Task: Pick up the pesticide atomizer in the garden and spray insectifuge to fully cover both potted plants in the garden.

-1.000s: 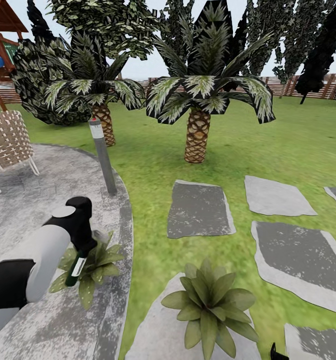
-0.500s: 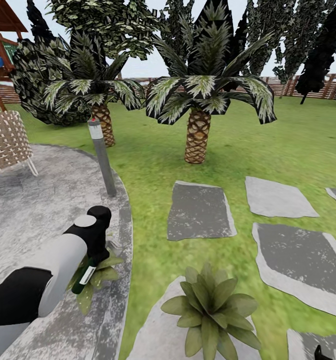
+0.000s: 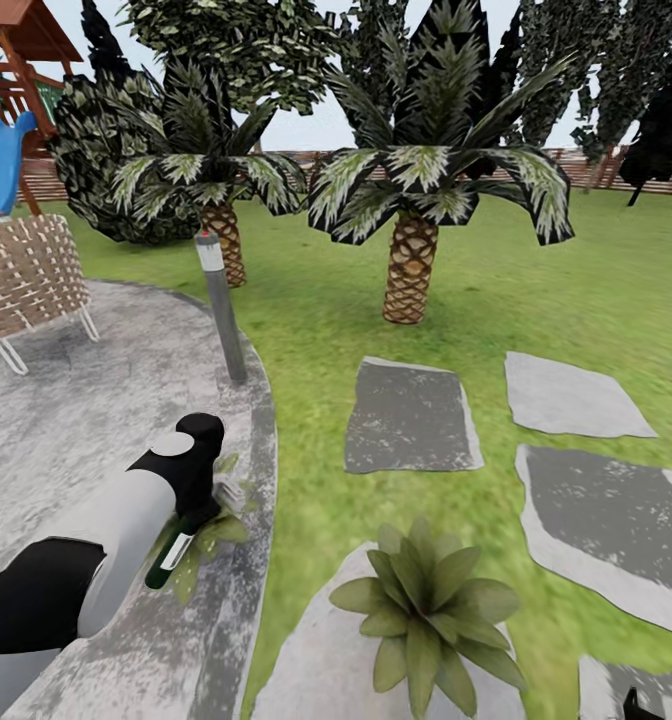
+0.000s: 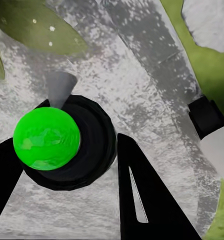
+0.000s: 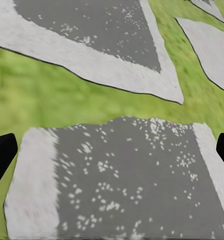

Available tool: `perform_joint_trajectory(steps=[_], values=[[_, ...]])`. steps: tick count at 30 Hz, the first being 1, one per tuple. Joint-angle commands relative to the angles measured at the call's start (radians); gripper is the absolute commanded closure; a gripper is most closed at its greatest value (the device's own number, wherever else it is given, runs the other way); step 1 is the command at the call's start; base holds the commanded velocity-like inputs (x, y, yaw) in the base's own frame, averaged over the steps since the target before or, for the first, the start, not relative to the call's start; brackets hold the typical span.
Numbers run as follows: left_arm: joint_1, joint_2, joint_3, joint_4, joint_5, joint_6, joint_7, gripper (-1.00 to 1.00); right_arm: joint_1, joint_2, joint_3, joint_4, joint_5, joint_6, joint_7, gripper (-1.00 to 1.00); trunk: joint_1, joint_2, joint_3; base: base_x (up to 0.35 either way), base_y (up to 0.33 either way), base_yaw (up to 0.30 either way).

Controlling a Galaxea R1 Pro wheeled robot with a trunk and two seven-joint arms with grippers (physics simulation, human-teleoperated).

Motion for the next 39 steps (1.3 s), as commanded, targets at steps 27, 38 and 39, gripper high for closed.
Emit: perform_joint_trajectory(steps=[27,38,39], values=[[0.073,-0.064,0.391,-0.156,0.004,0.093,0.012,1.0,-0.001,0.002,-0.004,0.002,0.011,-0.002,-0.003,-1.0,-0.001,0.0,-0.008,-0.094,0.015,0.04],[0.074,-0.087,0.458,-0.167,-0.01,0.094,0.123,1.0,-0.001,0.001,-0.003,0.008,0.016,-0.003,0.001,-1.0,-0.001,0.0,-0.008,0.0,0.0,0.0],[0.075,-0.087,0.458,-0.166,-0.01,0.094,0.124,1.0,-0.001,0.001,-0.003,0.008,0.016,-0.003,0.001,-1.0,-0.001,0.0,-0.008,0.0,0.0,0.0]])
